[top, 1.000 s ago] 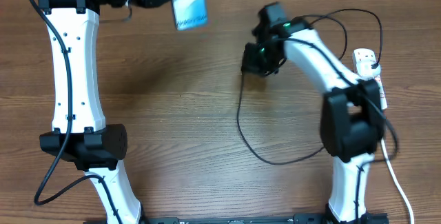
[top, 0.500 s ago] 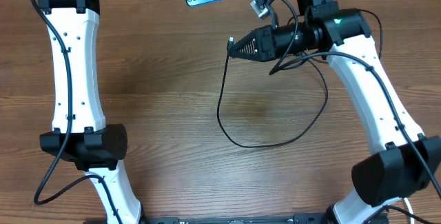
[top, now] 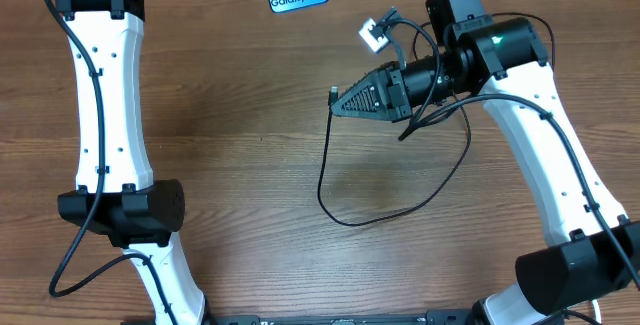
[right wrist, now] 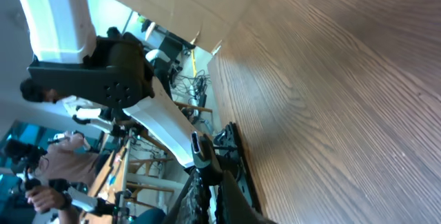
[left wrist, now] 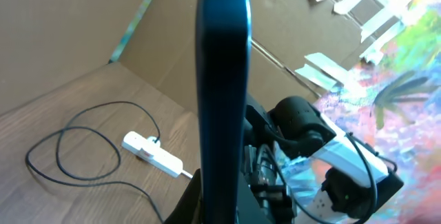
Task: Plug charger to phone and switch on socket
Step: 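Carry the USB-C plug with the right gripper toward the phone's bottom port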
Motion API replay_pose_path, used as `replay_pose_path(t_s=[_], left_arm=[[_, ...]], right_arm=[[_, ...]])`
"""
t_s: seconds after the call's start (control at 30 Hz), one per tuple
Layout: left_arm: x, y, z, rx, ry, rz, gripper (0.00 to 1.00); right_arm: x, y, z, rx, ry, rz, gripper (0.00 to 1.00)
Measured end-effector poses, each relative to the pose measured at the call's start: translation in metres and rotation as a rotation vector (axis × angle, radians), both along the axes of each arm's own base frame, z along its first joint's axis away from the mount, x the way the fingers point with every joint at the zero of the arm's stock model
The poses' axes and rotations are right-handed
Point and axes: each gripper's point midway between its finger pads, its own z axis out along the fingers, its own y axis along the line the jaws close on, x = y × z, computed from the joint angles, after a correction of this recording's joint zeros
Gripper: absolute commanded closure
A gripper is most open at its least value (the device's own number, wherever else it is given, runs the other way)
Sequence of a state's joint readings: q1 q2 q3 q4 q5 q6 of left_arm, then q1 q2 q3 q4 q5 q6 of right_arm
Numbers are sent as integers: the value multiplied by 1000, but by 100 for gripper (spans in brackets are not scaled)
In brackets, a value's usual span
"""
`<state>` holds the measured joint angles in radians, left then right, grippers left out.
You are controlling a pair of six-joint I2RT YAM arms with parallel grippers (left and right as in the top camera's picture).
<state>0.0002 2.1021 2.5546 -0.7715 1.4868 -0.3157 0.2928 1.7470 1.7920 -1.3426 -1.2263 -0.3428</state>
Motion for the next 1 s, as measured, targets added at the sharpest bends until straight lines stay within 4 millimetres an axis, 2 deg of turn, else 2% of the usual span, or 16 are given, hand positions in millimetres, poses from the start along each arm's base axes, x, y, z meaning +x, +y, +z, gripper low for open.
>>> replay_pose_path(t_s=[0.2, 0.37, 0.67, 1.0], left_arm=[[-8, -1, -8, -6, 83, -24, 96], [-20, -9, -19, -5, 123, -58, 96], [-24, -13, -57, 115, 182, 22, 96], [-25, -12, -62, 134, 169, 27, 96]], right_arm=[[7, 14, 8, 42, -85, 19, 96], [18, 19, 7, 11, -63, -28, 96], [23, 24, 0, -46, -27, -73, 96], [26, 26, 3, -35, -37, -77, 96]])
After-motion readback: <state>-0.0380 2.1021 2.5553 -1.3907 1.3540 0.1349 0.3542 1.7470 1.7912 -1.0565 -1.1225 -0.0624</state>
